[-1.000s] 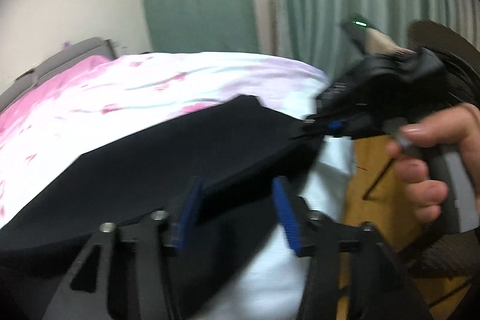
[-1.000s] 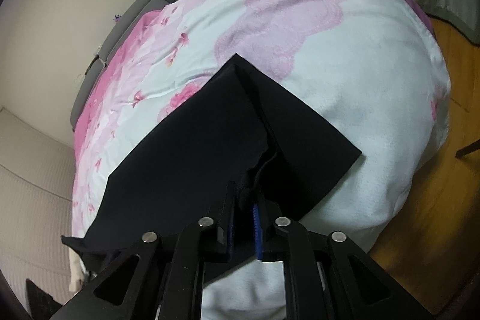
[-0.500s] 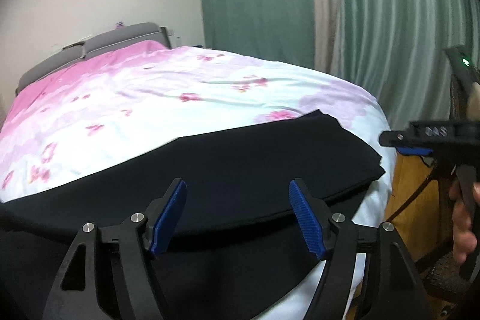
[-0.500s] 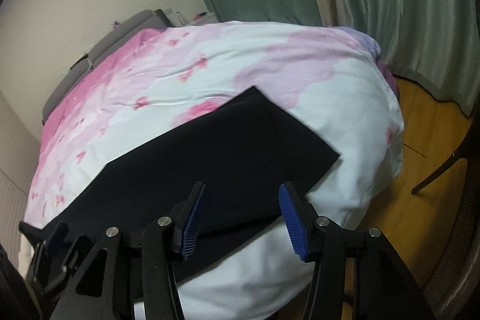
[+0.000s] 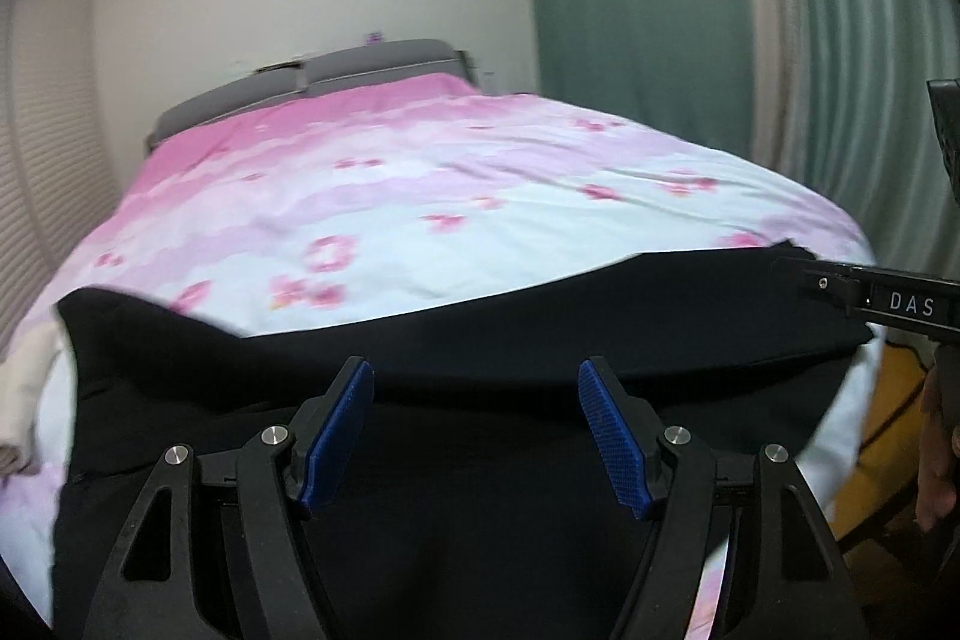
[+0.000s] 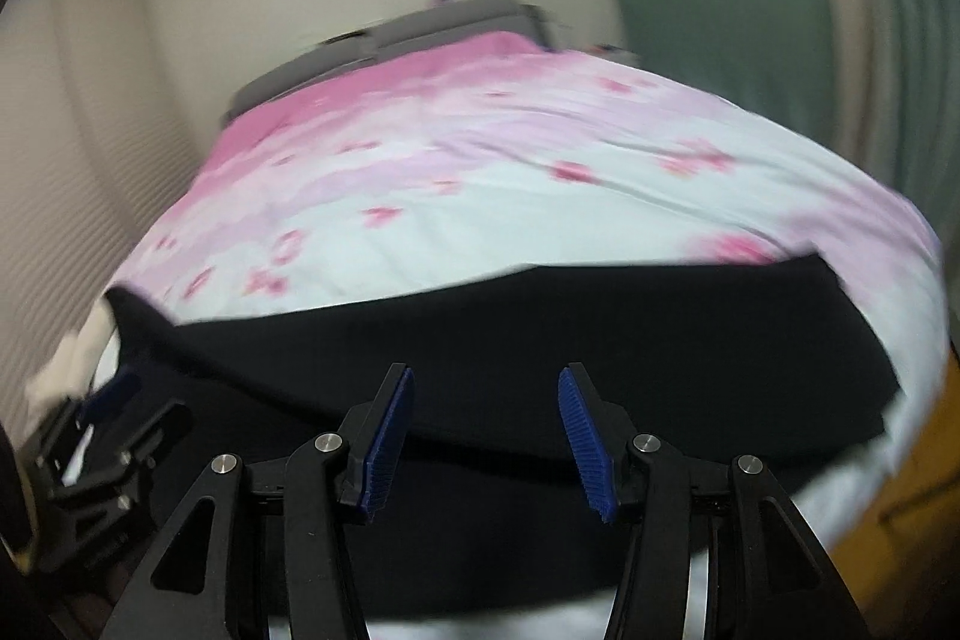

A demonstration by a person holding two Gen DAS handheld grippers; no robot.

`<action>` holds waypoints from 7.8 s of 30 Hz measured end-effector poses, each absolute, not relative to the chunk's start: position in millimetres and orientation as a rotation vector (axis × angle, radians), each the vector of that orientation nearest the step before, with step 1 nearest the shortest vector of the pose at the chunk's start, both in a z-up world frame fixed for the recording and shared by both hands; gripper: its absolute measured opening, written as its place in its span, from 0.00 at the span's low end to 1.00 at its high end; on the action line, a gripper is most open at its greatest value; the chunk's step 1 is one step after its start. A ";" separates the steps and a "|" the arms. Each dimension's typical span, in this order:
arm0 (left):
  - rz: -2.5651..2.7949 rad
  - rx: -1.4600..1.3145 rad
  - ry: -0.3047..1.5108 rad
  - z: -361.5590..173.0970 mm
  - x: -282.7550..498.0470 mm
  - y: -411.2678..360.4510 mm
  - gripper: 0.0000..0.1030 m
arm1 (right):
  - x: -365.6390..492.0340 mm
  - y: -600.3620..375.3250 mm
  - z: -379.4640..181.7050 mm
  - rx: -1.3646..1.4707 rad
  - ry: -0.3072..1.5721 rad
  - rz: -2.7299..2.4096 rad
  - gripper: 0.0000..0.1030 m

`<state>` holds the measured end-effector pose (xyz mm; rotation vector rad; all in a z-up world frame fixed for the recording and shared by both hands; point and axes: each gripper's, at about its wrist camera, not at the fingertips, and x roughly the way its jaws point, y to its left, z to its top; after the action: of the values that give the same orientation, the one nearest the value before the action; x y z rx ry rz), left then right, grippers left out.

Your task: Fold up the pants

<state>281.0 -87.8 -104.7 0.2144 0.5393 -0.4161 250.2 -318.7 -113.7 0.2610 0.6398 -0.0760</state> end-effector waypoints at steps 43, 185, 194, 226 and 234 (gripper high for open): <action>0.053 0.016 0.492 -53.3 284.9 190.3 0.69 | 346.0 -3.9 -89.8 -0.358 0.656 0.646 0.05; -0.625 0.288 0.566 -154.2 212.7 -273.0 0.73 | 135.8 -576.0 -236.2 0.729 0.595 -0.247 0.04; -0.661 0.280 0.557 -151.9 212.9 -292.2 0.73 | 158.2 -626.2 -214.5 0.679 0.613 -0.331 0.04; -0.594 0.144 0.562 -151.9 276.0 -331.2 0.73 | 326.3 -608.9 -178.9 -0.226 0.936 -0.111 0.51; -0.580 0.130 0.601 -161.5 297.7 -358.1 0.73 | 343.8 -643.2 -202.1 -0.043 0.997 -0.024 0.42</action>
<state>297.7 -358.1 -161.5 0.1298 0.6009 -0.5797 343.8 -643.2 -202.1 -0.0428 0.9966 -0.0243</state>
